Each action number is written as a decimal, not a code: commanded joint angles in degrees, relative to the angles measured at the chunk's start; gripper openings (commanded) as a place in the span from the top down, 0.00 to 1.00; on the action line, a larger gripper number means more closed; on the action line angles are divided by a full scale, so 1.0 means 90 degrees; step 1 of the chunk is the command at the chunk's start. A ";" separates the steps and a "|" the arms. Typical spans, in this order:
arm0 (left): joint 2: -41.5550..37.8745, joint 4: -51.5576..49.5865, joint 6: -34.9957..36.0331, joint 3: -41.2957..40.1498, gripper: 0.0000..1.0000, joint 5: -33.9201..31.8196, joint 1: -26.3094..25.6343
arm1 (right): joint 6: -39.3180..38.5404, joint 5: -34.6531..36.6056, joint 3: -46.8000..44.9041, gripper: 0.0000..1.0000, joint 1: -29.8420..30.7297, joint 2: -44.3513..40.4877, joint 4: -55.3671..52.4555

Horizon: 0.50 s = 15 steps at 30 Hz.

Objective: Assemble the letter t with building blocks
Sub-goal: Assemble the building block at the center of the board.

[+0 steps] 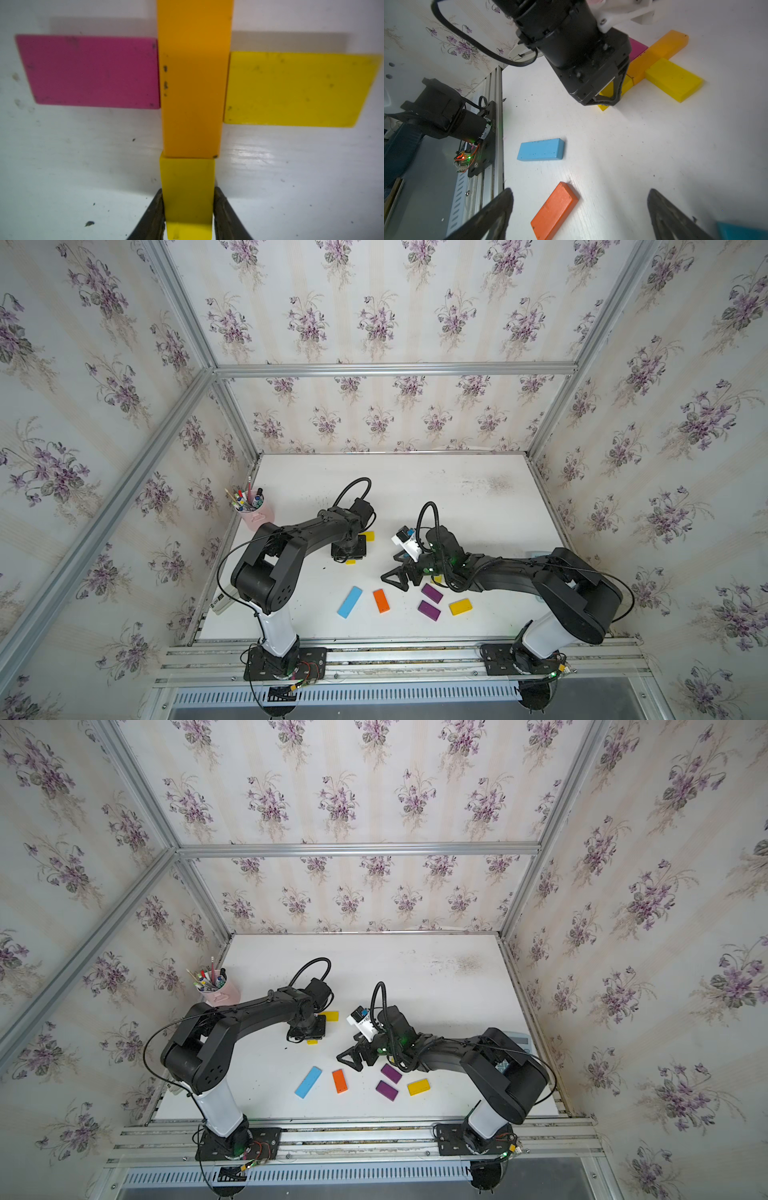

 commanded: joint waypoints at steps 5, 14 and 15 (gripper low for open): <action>0.0114 -0.0193 0.0166 0.0069 0.54 -0.0175 0.0005 | -0.0111 -0.0098 0.0039 0.00 -0.0004 0.0026 0.0008; 0.0310 -0.0190 0.0274 0.0296 0.54 -0.0205 0.0015 | -0.0137 -0.0098 0.0049 0.00 -0.0004 0.0021 -0.0022; 0.0320 -0.0185 0.0270 0.0313 0.54 -0.0205 0.0014 | -0.0139 -0.0098 0.0049 0.00 -0.0004 0.0025 -0.0022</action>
